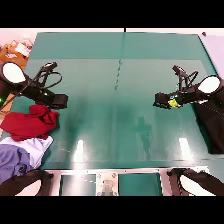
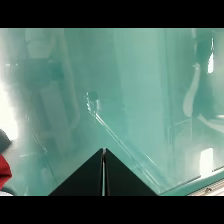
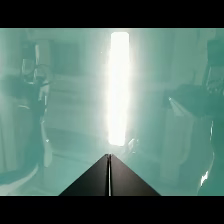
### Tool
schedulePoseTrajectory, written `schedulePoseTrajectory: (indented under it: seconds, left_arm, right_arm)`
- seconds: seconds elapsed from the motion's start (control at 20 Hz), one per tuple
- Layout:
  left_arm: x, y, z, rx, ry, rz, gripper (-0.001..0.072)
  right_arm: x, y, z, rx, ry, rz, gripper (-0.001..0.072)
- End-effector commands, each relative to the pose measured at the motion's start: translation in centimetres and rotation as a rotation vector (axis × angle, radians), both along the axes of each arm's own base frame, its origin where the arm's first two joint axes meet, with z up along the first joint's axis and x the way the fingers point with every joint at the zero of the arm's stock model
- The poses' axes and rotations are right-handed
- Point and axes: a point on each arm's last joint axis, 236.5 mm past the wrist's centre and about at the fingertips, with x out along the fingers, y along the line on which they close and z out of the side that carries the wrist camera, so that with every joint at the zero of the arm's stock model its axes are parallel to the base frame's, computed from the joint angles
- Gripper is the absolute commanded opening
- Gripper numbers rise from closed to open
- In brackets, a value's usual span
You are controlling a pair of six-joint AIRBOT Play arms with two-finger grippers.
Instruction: Fold the shirts.
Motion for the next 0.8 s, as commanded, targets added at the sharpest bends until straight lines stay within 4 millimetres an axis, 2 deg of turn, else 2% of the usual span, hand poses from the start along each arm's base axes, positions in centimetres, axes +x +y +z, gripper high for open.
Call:
schedulePoseTrajectory:
  seconds: [0.0, 0.15, 0.2, 0.25, 0.3, 0.35, 0.45, 0.5, 0.55, 0.6, 0.75]
  left_arm:
    - [0.4, 0.0, 0.1, -0.002, -0.017, 0.006, 0.0023]
    - [0.5, 0.1, 0.0, 0.005, -0.021, 0.007, 0.0024]
    - [1.0, 1.0, -0.2, 0.044, -0.041, 0.011, 0.0026]
    - [1.6, 2.8, -0.5, 0.122, -0.067, 0.016, 0.0212]
    - [2.3, 5.1, -0.8, 0.217, -0.090, 0.048, 0.0615]
    - [3.1, 8.1, -0.9, 0.333, -0.114, 0.108, 0.0720]
    - [3.8, 13.3, -0.9, 0.552, -0.141, 0.140, 0.0720]
    - [3.8, 14.8, -1.2, 0.618, -0.136, 0.143, 0.0720]
    - [3.5, 15.5, -2.4, 0.634, -0.109, 0.143, 0.0720]
    - [2.7, 15.9, -4.1, 0.626, -0.060, 0.151, 0.0720]
    - [-2.5, 18.7, -10.1, 0.641, 0.179, 0.178, 0.0720]
  right_arm:
    - [0.0, 0.0, 0.0, 0.000, 0.000, 0.001, 0.0021]
    - [0.0, 0.0, 0.0, 0.000, 0.000, 0.001, 0.0021]
    - [0.0, 0.0, 0.0, 0.000, 0.000, 0.001, 0.0021]
    - [0.0, 0.0, 0.0, 0.000, 0.000, 0.001, 0.0021]
    - [0.0, 0.0, 0.0, 0.000, 0.000, 0.001, 0.0021]
    - [0.0, 0.0, 0.0, 0.000, 0.000, 0.001, 0.0021]
    - [0.0, 0.0, 0.0, 0.000, 0.000, 0.001, 0.0021]
    - [0.0, 0.0, 0.0, 0.000, 0.000, 0.001, 0.0021]
    - [0.0, 0.0, 0.0, 0.000, 0.000, 0.001, 0.0021]
    - [0.0, 0.0, 0.0, 0.000, 0.000, 0.001, 0.0021]
    - [0.0, 0.0, 0.0, 0.000, 0.000, 0.001, 0.0021]
